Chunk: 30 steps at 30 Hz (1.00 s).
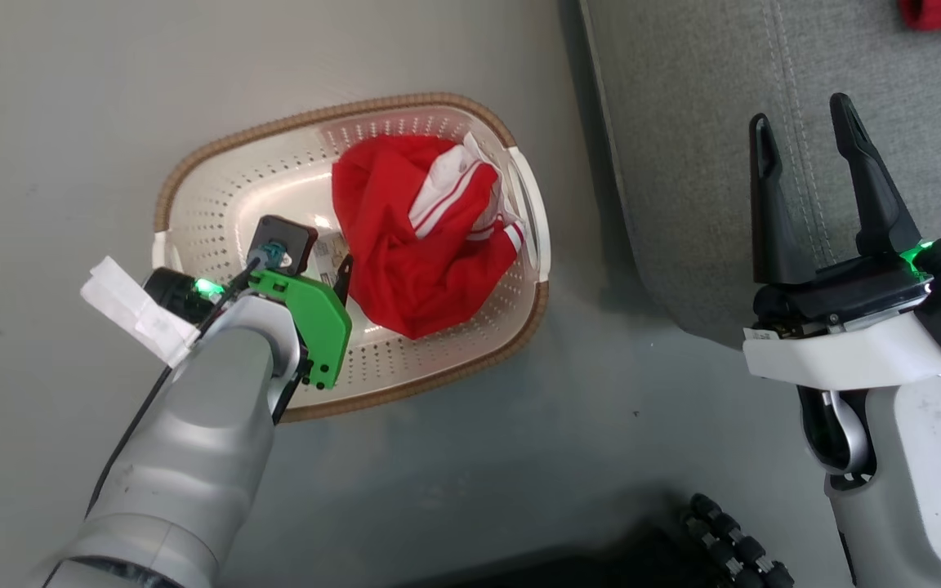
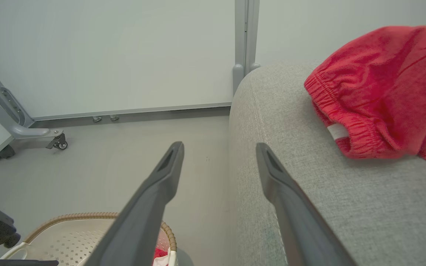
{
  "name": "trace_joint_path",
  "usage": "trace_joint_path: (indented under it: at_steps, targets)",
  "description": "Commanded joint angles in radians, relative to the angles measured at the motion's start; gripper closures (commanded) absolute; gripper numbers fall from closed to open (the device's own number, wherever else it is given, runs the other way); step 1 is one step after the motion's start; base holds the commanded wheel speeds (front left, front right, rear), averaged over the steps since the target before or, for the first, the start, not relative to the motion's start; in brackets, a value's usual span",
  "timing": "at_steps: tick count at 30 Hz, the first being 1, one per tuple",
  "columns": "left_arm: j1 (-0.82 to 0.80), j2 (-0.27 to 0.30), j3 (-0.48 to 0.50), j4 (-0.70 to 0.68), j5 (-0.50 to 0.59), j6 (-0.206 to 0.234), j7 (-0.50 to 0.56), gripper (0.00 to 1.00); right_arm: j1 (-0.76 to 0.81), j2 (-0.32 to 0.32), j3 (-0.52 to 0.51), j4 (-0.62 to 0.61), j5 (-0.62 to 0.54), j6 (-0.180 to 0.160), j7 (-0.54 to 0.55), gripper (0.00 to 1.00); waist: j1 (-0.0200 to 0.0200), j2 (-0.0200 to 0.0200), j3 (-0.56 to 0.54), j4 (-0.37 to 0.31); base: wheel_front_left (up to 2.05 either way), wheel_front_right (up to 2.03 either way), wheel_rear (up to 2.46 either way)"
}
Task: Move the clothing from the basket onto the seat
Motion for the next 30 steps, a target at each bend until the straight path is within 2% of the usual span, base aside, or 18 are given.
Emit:
trace_joint_path:
  at_steps: [1,13,22,26,30]
  targets:
    - [-0.041,0.012,-0.004,0.009,-0.005,-0.005,-0.006,0.00,-0.022,0.008,0.007,-0.010,0.006,-0.002,0.000,0.00,-0.0002,0.0000,0.163,-0.091,0.00,0.00,0.00]
    - [-0.122,0.057,-0.031,0.050,0.000,-0.004,0.031,0.00,-0.047,0.021,0.042,-0.032,0.006,-0.002,0.000,0.00,-0.0002,0.0000,0.248,-0.137,0.00,0.00,0.00]
    - [-0.162,0.057,-0.025,0.054,-0.033,-0.005,0.021,0.00,-0.052,0.018,0.053,-0.033,0.004,-0.002,0.000,0.00,-0.0002,0.0000,0.277,-0.142,0.00,0.00,0.00]
    - [-0.178,0.063,-0.039,0.055,-0.022,0.020,0.022,0.00,-0.060,0.019,0.060,-0.035,0.002,-0.002,0.000,0.00,-0.0002,0.0000,0.292,-0.149,0.00,0.00,0.00]
    - [-0.189,0.054,-0.034,0.055,-0.044,0.009,0.033,0.00,-0.066,0.020,0.067,-0.040,0.003,-0.001,0.000,0.00,-0.0002,0.0000,0.305,-0.160,0.00,0.00,0.00]
